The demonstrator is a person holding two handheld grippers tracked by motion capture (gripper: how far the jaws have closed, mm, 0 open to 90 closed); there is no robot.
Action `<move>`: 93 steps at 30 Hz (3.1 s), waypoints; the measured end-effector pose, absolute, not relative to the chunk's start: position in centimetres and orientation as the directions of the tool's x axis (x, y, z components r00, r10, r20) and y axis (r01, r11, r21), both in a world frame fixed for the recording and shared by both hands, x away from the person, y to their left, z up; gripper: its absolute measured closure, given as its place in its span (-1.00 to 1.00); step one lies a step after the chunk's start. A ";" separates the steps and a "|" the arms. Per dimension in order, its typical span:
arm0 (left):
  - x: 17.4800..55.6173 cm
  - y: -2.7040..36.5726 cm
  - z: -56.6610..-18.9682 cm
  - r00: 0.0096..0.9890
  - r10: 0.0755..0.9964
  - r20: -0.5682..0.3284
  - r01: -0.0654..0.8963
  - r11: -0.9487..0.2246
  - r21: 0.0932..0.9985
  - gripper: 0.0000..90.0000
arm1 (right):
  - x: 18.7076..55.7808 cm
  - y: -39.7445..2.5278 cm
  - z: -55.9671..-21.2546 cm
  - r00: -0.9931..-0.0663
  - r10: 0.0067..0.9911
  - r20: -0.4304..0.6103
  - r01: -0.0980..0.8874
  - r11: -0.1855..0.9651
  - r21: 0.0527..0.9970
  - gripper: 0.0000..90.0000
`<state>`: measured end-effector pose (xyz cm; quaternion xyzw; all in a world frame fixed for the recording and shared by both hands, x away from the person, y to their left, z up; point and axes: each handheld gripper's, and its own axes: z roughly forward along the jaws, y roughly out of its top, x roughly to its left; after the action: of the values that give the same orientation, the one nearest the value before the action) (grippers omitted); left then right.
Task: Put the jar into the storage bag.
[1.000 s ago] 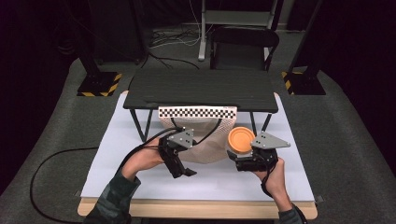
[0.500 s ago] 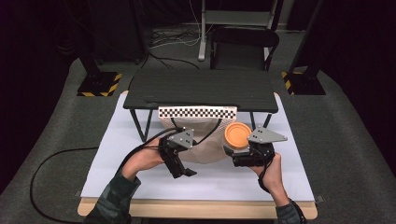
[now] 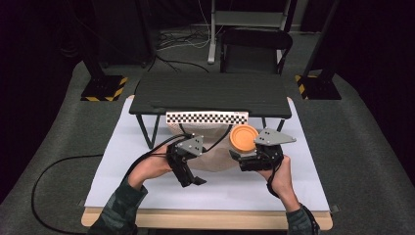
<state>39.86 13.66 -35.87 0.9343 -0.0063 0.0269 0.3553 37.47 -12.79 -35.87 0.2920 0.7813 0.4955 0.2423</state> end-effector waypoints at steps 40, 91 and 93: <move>39.8 13.6 -36.0 0.998 0.009 0.057 -0.031 -0.750 0.661 -1.00 | 40.9 -7.3 -33.0 -0.764 0.631 -0.135 0.177 0.406 0.896 -0.79; 39.5 14.1 -35.5 0.998 -0.006 0.058 -0.044 -0.732 0.680 -1.00 | 44.1 -3.9 -35.7 -0.802 0.596 -0.027 0.270 0.402 0.875 -0.79; 39.5 14.1 -35.5 0.998 -0.006 0.059 -0.044 -0.732 0.679 -1.00 | 44.1 -3.9 -35.6 -0.802 0.597 -0.028 0.270 0.404 0.874 -0.80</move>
<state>39.52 14.10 -35.45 0.9303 -0.0134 0.0264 0.3656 44.08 -3.90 -35.61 0.2640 0.8204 0.4776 0.1710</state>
